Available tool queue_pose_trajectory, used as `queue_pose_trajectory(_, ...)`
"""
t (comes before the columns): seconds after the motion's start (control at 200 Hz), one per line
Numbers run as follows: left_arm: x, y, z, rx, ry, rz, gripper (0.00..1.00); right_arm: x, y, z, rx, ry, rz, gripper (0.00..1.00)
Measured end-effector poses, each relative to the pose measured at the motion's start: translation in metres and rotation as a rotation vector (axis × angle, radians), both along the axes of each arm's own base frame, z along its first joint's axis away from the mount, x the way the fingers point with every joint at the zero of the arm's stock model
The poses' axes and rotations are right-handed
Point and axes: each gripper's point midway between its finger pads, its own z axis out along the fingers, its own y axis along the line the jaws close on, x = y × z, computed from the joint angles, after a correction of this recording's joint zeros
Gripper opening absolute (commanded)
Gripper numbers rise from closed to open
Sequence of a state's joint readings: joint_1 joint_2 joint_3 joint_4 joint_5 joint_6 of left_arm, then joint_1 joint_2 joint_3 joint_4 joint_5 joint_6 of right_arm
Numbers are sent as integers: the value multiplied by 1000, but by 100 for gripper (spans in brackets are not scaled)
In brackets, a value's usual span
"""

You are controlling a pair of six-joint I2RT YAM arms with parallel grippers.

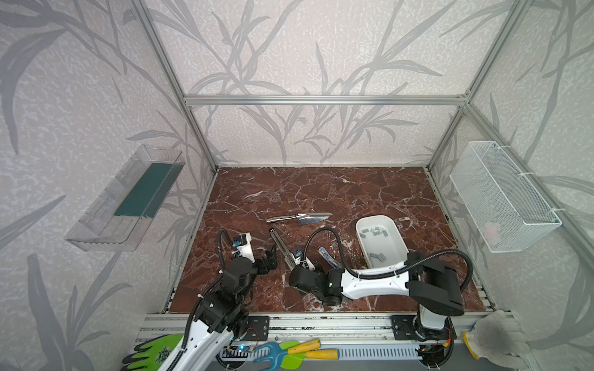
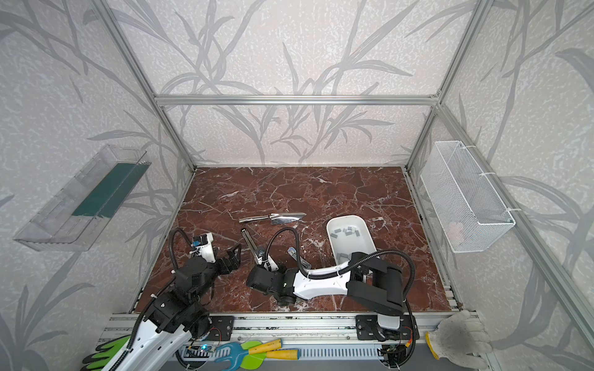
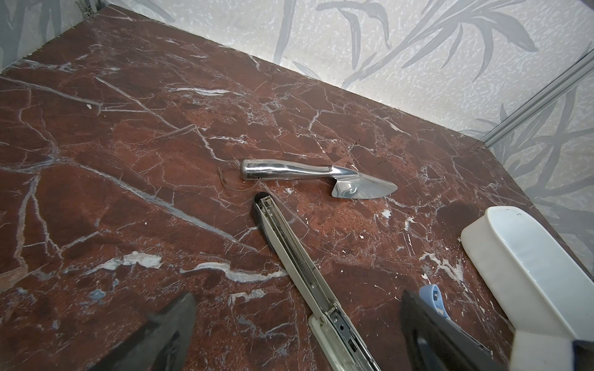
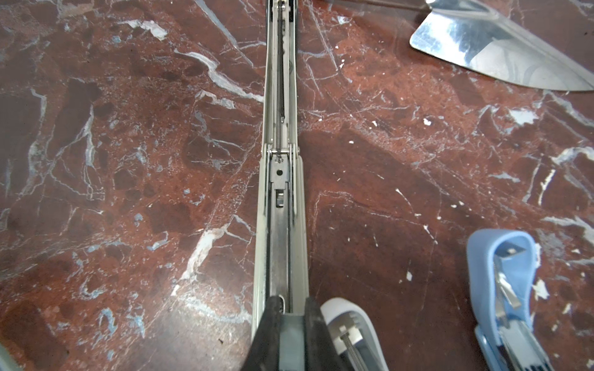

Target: Load the staples into the stapler

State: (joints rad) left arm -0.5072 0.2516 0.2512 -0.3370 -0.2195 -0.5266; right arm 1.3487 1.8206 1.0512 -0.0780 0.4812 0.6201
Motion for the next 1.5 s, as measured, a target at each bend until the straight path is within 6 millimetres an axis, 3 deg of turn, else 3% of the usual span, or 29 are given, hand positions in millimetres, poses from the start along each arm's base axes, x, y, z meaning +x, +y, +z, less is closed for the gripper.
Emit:
queue_pose_trajectory(0.295,0,0,0,0,0,0,99,-1,-2,2,-8,-1,4,6)
queue_pose_trajectory(0.6,0,0,0,0,0,0,99,-7,1,19,25,-15,17,6)
queue_pose_trajectory(1.195,0,0,0,0,0,0,99,-9,2,18,29,-3,22,6)
queue_pose_trajectory(1.499,0,0,0,0,0,1,99,-10,2,8,11,6,26,6)
